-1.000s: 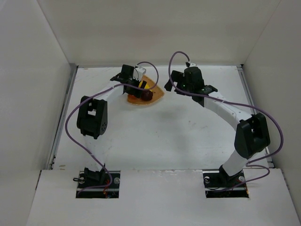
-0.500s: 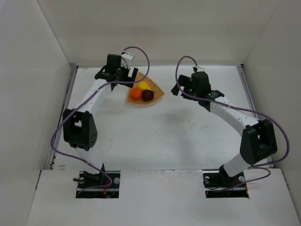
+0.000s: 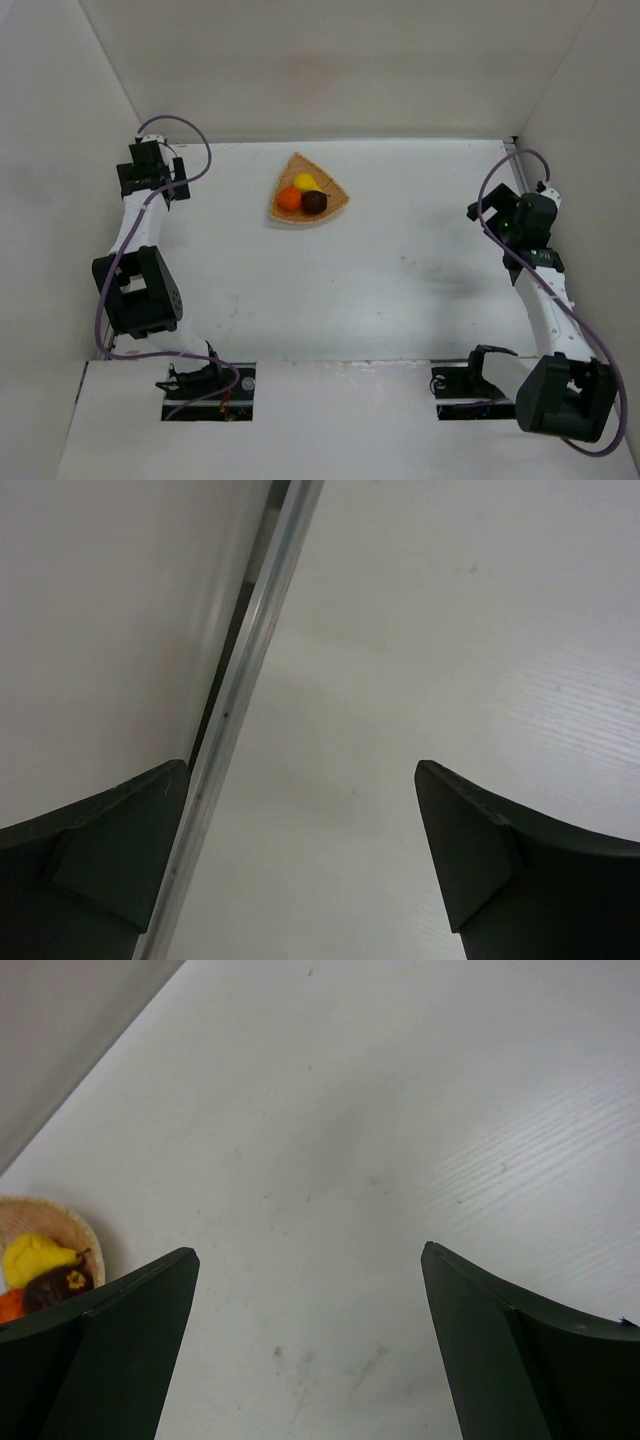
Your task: Place and organize the fake fruits in the fruit bowl
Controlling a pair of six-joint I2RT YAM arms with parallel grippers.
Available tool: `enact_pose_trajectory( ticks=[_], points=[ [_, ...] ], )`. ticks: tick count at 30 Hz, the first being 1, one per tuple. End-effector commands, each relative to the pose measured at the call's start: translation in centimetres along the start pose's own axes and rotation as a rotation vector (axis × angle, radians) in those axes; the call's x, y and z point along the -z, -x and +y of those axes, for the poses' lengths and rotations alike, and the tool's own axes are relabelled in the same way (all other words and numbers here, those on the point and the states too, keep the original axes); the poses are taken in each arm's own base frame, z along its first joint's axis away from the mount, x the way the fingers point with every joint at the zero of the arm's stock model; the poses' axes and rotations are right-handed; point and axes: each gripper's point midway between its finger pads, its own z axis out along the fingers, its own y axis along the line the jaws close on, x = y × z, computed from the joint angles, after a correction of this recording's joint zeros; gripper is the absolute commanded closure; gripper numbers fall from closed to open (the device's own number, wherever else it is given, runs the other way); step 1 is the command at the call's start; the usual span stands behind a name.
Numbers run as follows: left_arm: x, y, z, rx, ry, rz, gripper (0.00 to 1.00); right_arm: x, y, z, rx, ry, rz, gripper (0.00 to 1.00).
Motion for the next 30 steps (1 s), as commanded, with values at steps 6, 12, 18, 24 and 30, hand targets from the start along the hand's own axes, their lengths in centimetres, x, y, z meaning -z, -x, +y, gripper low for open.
enact_pose_trajectory(
  ticks=[6,12,18,24,30],
  points=[
    [1.0,1.8,0.2,0.092,0.009,-0.074,0.00,1.1,0.6,-1.2,-0.002,0.032,-0.027,0.00],
    [1.2,2.2,-0.5,0.081,-0.002,-0.084,0.00,0.8,-0.3,-1.3,-0.001,0.030,-0.006,0.00],
    [1.3,2.0,-0.5,0.082,-0.003,-0.081,0.00,0.8,-1.0,-1.6,-0.002,0.025,0.007,0.00],
    [1.3,2.1,-0.6,0.083,-0.004,-0.083,0.00,1.0,-1.2,-1.8,0.003,0.024,0.008,0.00],
    [1.7,2.8,-1.1,0.075,-0.031,-0.094,0.00,1.0,-1.2,-1.7,0.003,0.028,0.011,0.00]
  ],
)
